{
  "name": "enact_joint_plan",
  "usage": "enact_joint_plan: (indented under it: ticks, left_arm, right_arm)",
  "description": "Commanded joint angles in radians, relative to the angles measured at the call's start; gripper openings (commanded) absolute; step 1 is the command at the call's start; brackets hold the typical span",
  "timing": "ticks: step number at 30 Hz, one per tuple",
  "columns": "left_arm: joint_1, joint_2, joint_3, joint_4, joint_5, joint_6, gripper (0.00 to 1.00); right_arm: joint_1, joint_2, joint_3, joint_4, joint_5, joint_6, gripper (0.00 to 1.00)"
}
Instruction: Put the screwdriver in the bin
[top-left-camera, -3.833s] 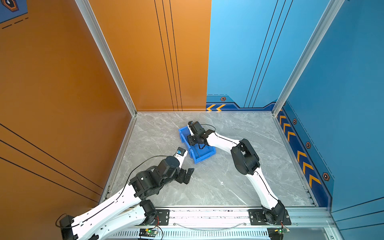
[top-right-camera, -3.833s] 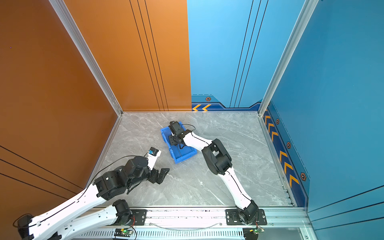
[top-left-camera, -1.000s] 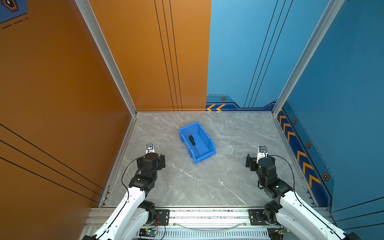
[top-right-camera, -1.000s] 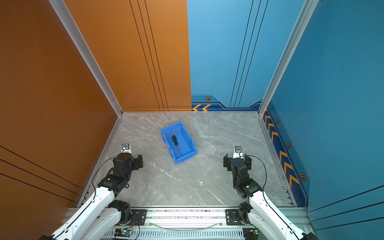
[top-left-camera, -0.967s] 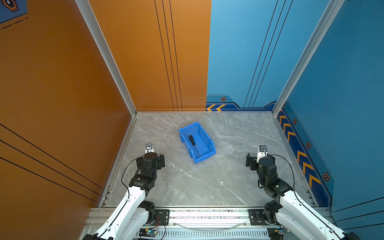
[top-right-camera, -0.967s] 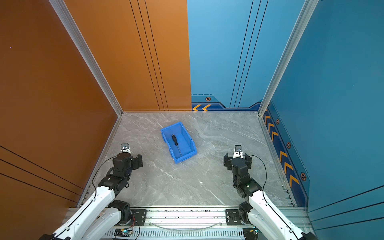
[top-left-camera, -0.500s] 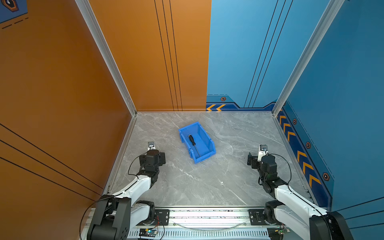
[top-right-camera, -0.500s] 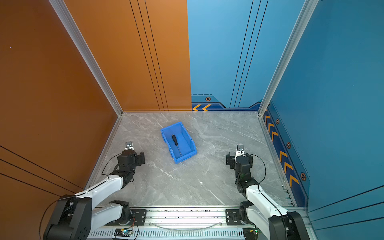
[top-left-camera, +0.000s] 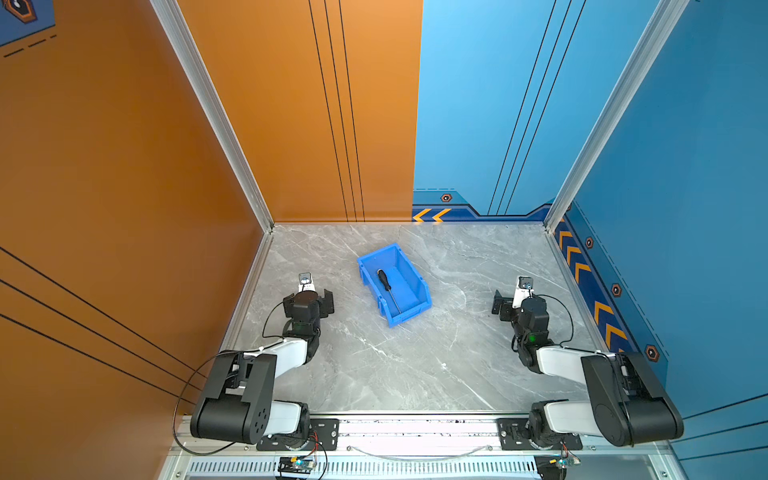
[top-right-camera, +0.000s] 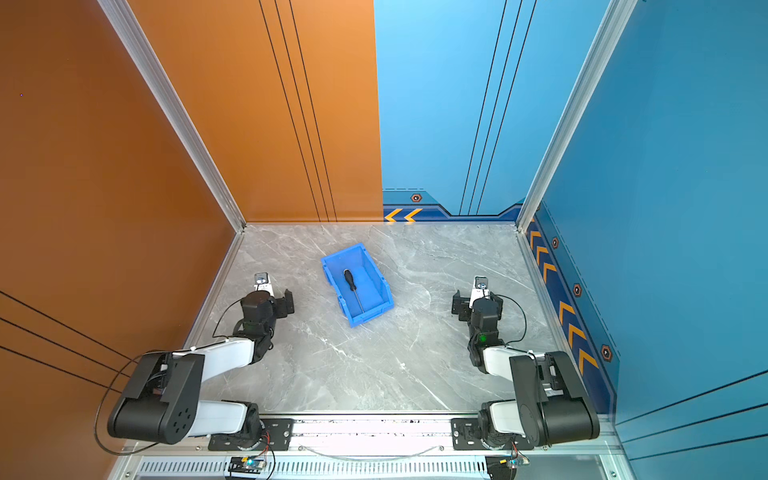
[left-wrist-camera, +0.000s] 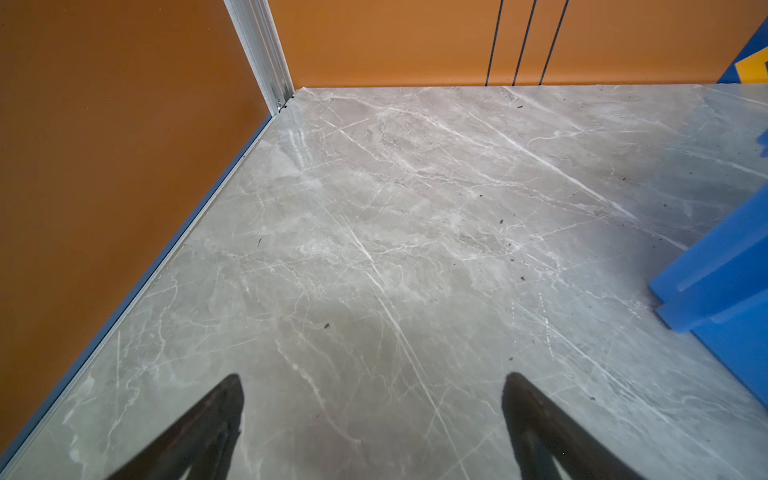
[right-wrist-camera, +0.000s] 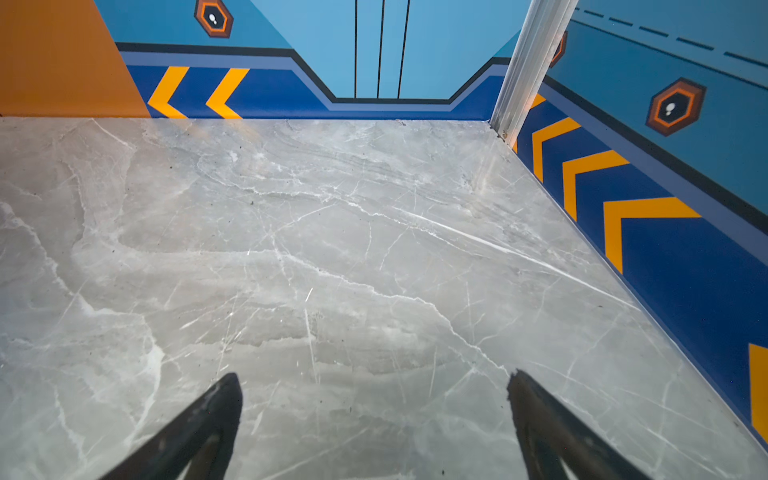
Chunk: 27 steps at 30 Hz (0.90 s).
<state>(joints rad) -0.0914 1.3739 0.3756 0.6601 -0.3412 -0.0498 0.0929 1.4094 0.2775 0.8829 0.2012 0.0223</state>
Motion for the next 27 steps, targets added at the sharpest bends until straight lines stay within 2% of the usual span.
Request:
enact_joint_plan:
  ticks: [1, 8, 10, 16, 27]
  left_arm:
    - [0.013, 0.017, 0.023, 0.060, 0.049, 0.038, 0.98]
    - [0.029, 0.127, 0.032, 0.158, 0.073, 0.050, 0.98]
    - [0.031, 0.162, 0.033, 0.190, 0.081, 0.053, 0.98]
    - [0.057, 0.181, 0.009, 0.238, 0.150, 0.048, 0.98]
    - [0.042, 0.190, 0.003, 0.266, 0.151, 0.066, 0.98]
  right_arm:
    - [-0.018, 0.060, -0.006, 0.154, -0.007, 0.008, 1.00]
    - [-0.016, 0.147, 0.032, 0.171, 0.033, 0.012, 1.00]
    - [-0.017, 0.129, 0.082, 0.042, 0.087, 0.041, 1.00]
    - [-0.037, 0.137, 0.079, 0.058, 0.075, 0.058, 1.00]
    - [-0.036, 0.137, 0.077, 0.062, 0.075, 0.058, 1.00]
